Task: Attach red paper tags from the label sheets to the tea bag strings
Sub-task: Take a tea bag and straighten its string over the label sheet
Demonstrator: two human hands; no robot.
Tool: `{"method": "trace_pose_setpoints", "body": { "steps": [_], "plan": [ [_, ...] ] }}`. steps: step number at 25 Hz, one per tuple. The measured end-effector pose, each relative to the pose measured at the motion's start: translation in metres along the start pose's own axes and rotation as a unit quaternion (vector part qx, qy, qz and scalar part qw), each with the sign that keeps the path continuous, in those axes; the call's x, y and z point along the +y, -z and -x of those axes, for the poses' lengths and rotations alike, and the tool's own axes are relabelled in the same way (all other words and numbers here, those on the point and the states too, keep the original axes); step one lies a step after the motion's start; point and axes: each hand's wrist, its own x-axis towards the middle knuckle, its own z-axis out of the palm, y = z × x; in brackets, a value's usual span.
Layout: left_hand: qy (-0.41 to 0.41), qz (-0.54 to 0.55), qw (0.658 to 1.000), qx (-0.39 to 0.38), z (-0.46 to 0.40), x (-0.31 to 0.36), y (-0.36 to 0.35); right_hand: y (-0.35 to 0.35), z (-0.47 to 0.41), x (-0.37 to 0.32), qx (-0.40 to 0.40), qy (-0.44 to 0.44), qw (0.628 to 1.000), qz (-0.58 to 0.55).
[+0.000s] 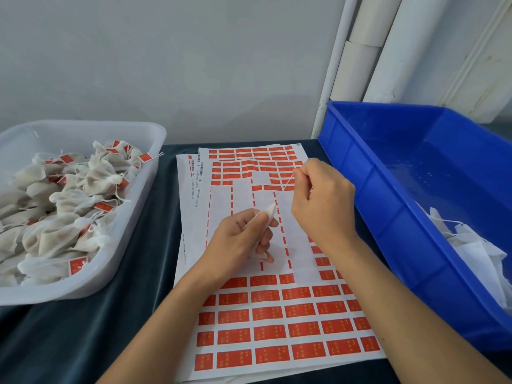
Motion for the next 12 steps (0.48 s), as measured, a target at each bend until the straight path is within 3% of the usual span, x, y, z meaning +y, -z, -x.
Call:
{"method": "trace_pose_setpoints", "body": {
  "steps": [4,9,12],
  "plan": [
    [0.074,0.070,0.995,0.008,0.001,-0.003,0.004,-0.005,0.002,0.006,-0.015,-0.044,0.996,-0.070],
    [0.033,-0.002,0.999,0.011,0.003,-0.005,0.001,-0.010,0.002,0.014,-0.016,-0.052,0.998,-0.032],
    [0.008,-0.010,1.000,0.025,0.002,-0.005,0.002,-0.013,0.000,0.025,-0.219,-0.066,0.973,-0.026]
  ]
}}
